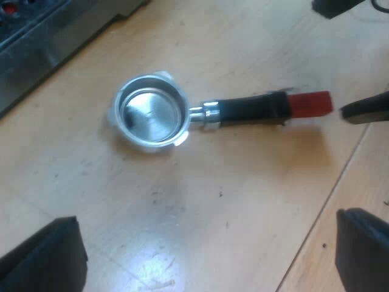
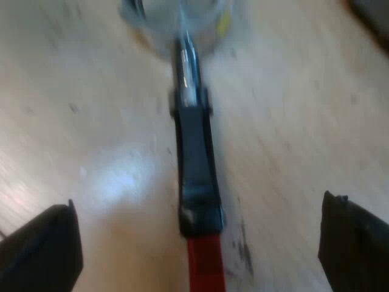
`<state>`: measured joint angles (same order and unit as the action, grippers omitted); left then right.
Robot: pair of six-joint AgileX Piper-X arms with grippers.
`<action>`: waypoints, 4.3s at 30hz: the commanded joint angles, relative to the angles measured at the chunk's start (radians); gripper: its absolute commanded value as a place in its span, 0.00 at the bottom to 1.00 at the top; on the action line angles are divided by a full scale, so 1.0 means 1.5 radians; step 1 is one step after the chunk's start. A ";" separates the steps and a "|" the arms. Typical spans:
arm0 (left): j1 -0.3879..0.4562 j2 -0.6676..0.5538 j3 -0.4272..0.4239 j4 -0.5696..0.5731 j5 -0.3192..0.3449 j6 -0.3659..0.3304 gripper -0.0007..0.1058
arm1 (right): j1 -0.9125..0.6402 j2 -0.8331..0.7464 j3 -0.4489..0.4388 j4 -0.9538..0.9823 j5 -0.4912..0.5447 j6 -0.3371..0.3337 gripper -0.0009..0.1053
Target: Grind coffee beans and then tamp
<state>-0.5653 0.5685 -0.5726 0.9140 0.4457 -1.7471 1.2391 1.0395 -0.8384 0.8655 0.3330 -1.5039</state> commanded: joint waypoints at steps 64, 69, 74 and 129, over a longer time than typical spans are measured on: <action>0.218 0.438 -0.167 0.083 -0.204 0.084 0.69 | 0.089 0.047 0.052 -0.538 0.004 -0.135 0.74; 0.198 0.483 -0.167 0.075 -0.216 0.084 0.69 | 0.089 0.047 0.052 -0.538 0.004 -0.135 0.74; 0.198 0.523 -0.167 0.063 -0.240 0.081 0.69 | 0.089 0.047 0.052 -0.538 0.004 -0.135 0.74; -0.022 0.451 -0.190 0.155 -0.239 0.060 0.01 | 0.067 -0.238 0.372 -0.554 0.172 -0.088 0.74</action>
<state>-0.5908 1.2524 -0.8447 1.1495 0.0886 -1.6440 1.3425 0.6887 -0.2814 0.0545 0.5886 -1.6377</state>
